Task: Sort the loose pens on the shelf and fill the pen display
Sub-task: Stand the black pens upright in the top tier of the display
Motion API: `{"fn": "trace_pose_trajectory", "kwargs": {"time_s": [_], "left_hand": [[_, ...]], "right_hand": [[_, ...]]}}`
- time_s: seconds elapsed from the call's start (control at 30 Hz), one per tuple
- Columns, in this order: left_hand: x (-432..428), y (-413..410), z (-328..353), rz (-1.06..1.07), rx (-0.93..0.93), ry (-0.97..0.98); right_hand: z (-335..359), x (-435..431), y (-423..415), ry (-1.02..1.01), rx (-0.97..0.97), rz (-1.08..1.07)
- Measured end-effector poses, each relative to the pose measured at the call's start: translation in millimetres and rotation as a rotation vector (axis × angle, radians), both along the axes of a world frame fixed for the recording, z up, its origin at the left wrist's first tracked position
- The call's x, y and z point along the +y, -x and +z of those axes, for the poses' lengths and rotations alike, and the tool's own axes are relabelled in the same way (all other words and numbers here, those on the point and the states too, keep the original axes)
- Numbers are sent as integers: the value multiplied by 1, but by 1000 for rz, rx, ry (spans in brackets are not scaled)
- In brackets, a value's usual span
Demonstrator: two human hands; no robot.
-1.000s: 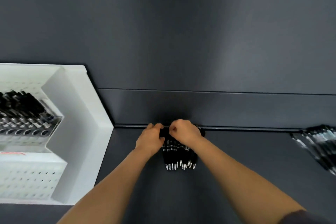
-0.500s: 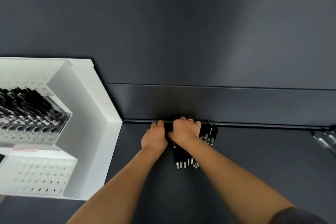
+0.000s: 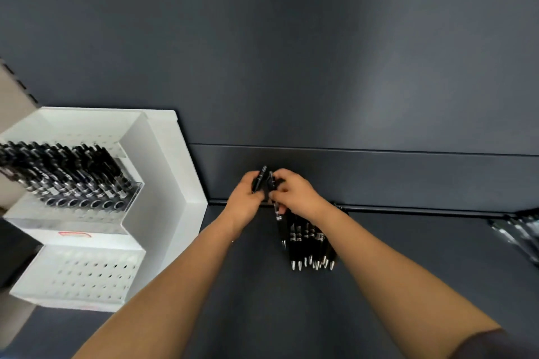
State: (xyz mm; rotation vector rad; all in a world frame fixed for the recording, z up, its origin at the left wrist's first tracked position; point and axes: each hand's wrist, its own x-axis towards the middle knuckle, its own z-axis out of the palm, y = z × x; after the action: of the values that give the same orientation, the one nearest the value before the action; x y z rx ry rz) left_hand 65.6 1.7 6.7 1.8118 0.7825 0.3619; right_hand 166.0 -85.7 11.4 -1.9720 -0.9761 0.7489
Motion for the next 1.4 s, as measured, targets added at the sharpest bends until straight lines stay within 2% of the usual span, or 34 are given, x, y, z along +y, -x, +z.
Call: {"fn": "trace_pose_trajectory", "kwargs": {"time_s": [0.13,0.27,0.33,0.43,0.6,0.77,0.93,1.13,1.4], "left_hand": [[5,22,18,89,-142,-80],[12,40,41,177,-210,-92],[15,47,57,199,-251,-171],[22,65,81,191,-288,-338],[37,105,113,99,-383,-365],[63,153,135,120,-416,-404],[93,191,140,186,-376,-541],[112,210,131,155,-383,-633],[125,218,122,107,-412,-641]], "right_hand": [[22,6,15,-160,116,-48],[49,17,29,-280,82,-74],[65,25,39,-345,70,-65],[88,35,56,-414,91,-43],[114,59,94,-539,88,-45],[130,84,134,-657,144,-106],[134,106,170,-650,-55,-110],[128,115,195,-571,-253,-103],[116,121,211,-399,-542,-43]]}}
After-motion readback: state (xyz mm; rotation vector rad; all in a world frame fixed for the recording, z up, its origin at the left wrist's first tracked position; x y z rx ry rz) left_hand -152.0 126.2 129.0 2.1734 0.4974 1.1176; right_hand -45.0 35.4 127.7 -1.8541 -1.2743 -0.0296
